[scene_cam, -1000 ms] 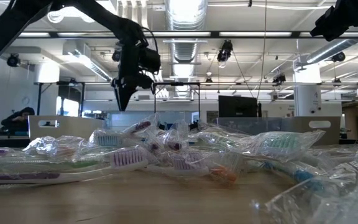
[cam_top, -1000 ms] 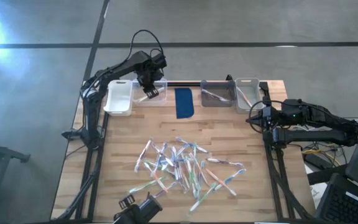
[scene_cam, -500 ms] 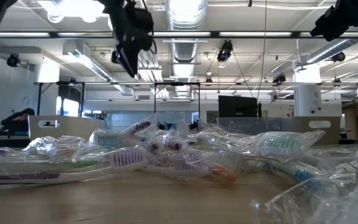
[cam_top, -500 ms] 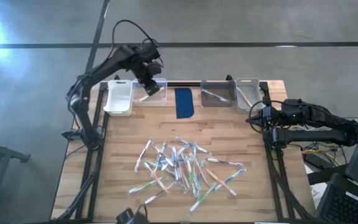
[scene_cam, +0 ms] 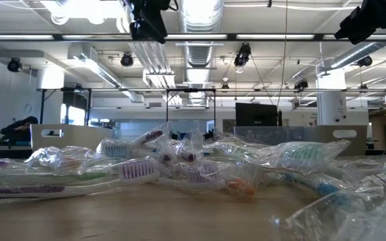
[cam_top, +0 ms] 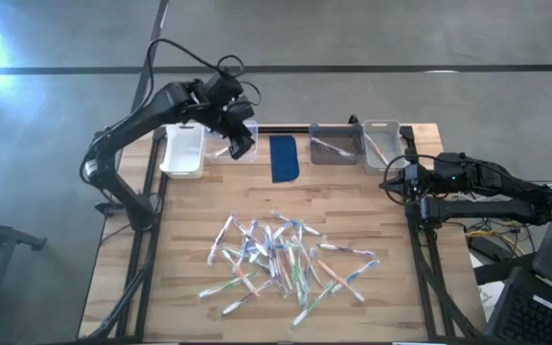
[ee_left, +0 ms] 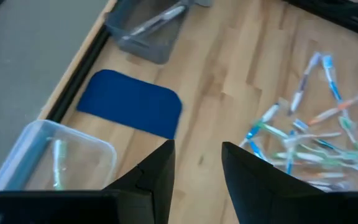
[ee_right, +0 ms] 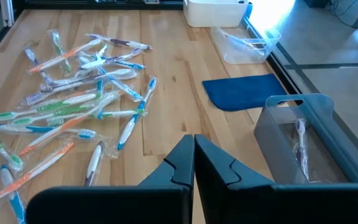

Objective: Pick & Place Toothbrushes
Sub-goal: Put the blue toothbrush into the white bin

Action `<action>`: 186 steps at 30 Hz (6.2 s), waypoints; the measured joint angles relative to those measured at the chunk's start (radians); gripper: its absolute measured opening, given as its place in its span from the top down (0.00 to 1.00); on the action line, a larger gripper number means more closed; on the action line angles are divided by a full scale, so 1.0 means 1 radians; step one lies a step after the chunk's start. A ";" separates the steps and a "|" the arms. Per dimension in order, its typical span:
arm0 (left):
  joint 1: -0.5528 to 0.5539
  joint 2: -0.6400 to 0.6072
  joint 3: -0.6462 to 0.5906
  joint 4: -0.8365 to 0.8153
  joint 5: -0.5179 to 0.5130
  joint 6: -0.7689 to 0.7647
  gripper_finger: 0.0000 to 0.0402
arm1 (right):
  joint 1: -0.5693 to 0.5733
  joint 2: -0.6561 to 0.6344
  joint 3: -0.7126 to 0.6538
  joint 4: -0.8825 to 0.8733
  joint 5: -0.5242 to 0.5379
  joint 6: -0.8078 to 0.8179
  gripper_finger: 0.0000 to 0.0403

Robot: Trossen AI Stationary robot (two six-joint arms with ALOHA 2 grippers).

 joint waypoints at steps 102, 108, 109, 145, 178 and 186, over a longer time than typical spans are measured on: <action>-0.631 0.210 -0.774 0.530 -0.145 1.479 0.66 | 0.000 0.000 0.000 0.000 0.000 0.000 0.98; -0.630 0.227 -0.772 0.537 -0.146 1.479 0.67 | 0.000 0.000 0.000 0.000 0.000 0.000 0.98; -0.630 0.227 -0.772 0.537 -0.146 1.479 0.68 | 0.000 0.000 0.000 0.000 0.000 0.000 0.98; -0.667 0.141 -0.631 0.223 -0.395 1.537 0.93 | 0.000 0.000 0.000 0.000 0.000 0.000 0.98; -0.477 0.144 -0.139 0.381 0.233 0.475 0.93 | 0.000 0.000 0.000 0.000 0.000 0.000 0.98; -0.326 0.141 0.074 0.470 -0.109 0.315 0.94 | 0.000 0.000 0.000 0.000 0.000 0.000 0.98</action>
